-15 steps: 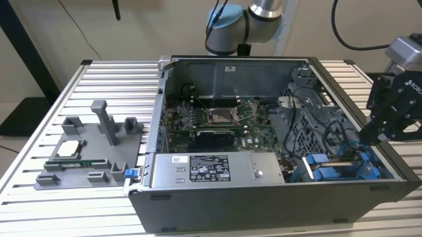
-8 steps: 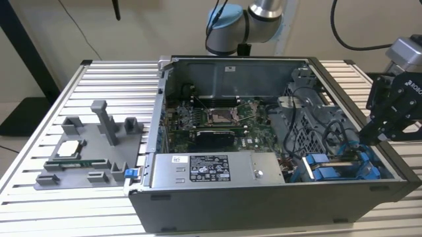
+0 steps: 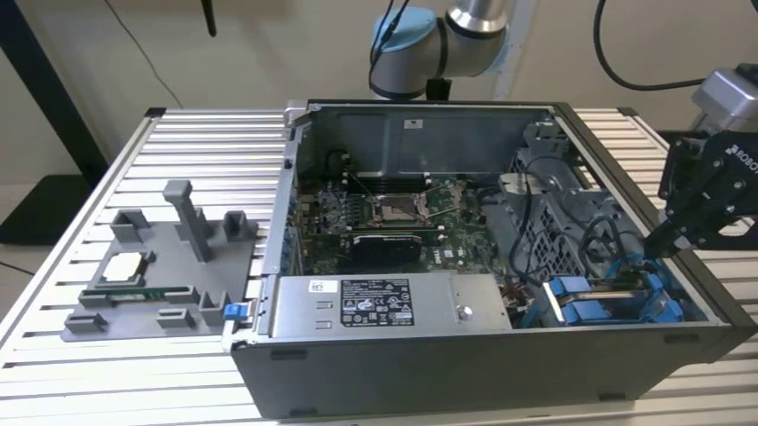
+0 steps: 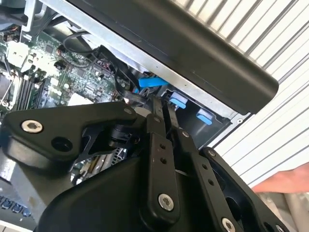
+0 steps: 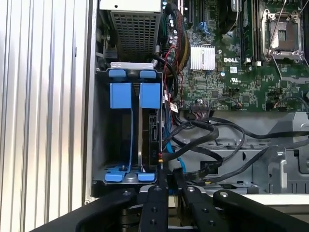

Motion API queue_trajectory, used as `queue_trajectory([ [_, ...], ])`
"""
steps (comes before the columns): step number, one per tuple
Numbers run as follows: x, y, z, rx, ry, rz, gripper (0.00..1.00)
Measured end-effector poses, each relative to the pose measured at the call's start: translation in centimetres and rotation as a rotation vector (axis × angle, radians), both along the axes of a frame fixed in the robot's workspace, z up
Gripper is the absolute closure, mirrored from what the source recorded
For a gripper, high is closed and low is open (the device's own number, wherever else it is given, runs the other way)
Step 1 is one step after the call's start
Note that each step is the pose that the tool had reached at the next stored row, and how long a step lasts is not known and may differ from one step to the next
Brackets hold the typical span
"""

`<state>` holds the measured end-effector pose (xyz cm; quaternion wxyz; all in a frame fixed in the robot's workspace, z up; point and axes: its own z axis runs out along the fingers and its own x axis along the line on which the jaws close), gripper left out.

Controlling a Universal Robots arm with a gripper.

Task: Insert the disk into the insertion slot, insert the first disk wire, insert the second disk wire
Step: 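Insert the second disk wire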

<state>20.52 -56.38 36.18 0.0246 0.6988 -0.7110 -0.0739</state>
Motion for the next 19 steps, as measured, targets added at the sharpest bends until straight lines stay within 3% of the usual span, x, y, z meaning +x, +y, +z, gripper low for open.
queue_trajectory([
  [8, 0.0, -0.01, 0.00, 0.0006, 0.0000, 0.000, 1.00],
  [15, -0.9, 0.00, 0.98, 0.0012, 0.0011, 0.000, 1.00],
  [19, -1.7, 0.00, 1.31, 0.0100, 0.0056, 0.000, 1.00],
])
